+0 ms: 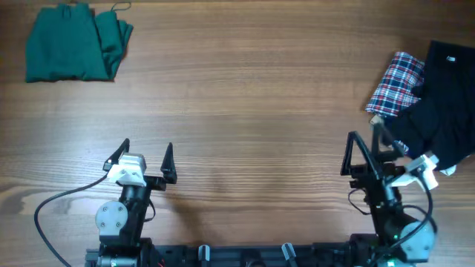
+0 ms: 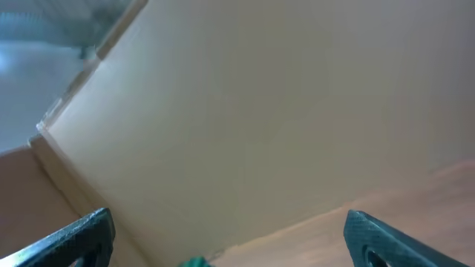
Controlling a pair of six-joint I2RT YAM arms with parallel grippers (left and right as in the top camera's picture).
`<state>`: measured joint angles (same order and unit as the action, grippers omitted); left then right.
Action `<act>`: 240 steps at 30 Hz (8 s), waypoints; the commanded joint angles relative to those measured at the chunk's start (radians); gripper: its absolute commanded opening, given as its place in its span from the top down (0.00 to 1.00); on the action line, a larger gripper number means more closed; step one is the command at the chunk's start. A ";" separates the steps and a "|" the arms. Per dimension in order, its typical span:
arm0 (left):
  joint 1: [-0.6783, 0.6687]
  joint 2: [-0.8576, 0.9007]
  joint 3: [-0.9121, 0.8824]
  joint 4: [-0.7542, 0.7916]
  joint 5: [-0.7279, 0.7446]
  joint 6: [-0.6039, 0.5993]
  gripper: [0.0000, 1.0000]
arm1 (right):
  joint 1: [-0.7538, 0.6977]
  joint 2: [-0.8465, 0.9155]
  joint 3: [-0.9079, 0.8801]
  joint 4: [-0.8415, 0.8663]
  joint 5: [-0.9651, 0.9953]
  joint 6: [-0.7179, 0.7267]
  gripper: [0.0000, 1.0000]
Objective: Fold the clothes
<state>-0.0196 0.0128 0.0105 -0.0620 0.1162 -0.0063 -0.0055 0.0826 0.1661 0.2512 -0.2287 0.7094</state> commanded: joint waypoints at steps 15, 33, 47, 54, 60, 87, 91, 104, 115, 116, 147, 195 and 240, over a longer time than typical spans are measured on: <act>-0.005 -0.005 -0.005 -0.006 -0.010 -0.010 0.00 | -0.281 1.307 1.210 -0.794 0.332 -0.447 0.00; -0.005 -0.005 -0.005 -0.006 -0.010 -0.010 0.00 | -0.434 1.829 1.285 -0.668 0.565 -0.524 0.04; -0.005 -0.005 -0.005 -0.006 -0.010 -0.010 0.00 | -0.433 1.983 1.285 -0.582 0.583 -0.605 0.12; -0.005 -0.005 -0.005 -0.006 -0.010 -0.010 0.00 | -0.430 2.033 1.285 -0.541 0.642 -0.681 0.19; -0.005 -0.005 -0.005 -0.006 -0.010 -0.010 0.00 | -0.423 2.045 1.286 -0.536 0.720 -0.732 0.52; -0.005 -0.005 -0.005 -0.006 -0.010 -0.010 0.00 | -0.059 1.498 1.285 -0.719 -0.090 -0.287 0.96; -0.005 -0.005 -0.005 -0.006 -0.010 -0.010 0.00 | 0.118 1.498 1.285 -0.714 -0.139 -0.233 0.96; -0.005 -0.005 -0.005 -0.006 -0.010 -0.010 0.00 | 0.601 1.722 1.285 -0.560 -0.139 0.054 0.72; -0.005 -0.005 -0.005 -0.006 -0.010 -0.010 0.00 | 0.630 1.765 1.286 -0.444 -0.131 -0.034 0.21; -0.005 -0.005 -0.005 -0.006 -0.010 -0.010 0.00 | 0.603 1.759 1.286 -0.465 -0.122 -0.053 0.22; -0.005 -0.005 -0.005 -0.006 -0.010 -0.010 0.00 | -0.071 1.741 1.278 -1.229 0.280 -0.316 0.09; -0.005 -0.005 -0.005 -0.006 -0.010 -0.010 0.00 | -0.071 1.778 1.060 -1.112 0.180 -0.395 0.85; -0.005 0.308 -0.005 0.071 0.391 -0.714 0.00 | -0.071 0.909 1.171 -0.984 -0.402 -0.283 0.96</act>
<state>-0.0196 0.3183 0.0101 -0.0303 0.4564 -0.6144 -0.0792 0.9794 1.3178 -0.7429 -0.5636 0.4133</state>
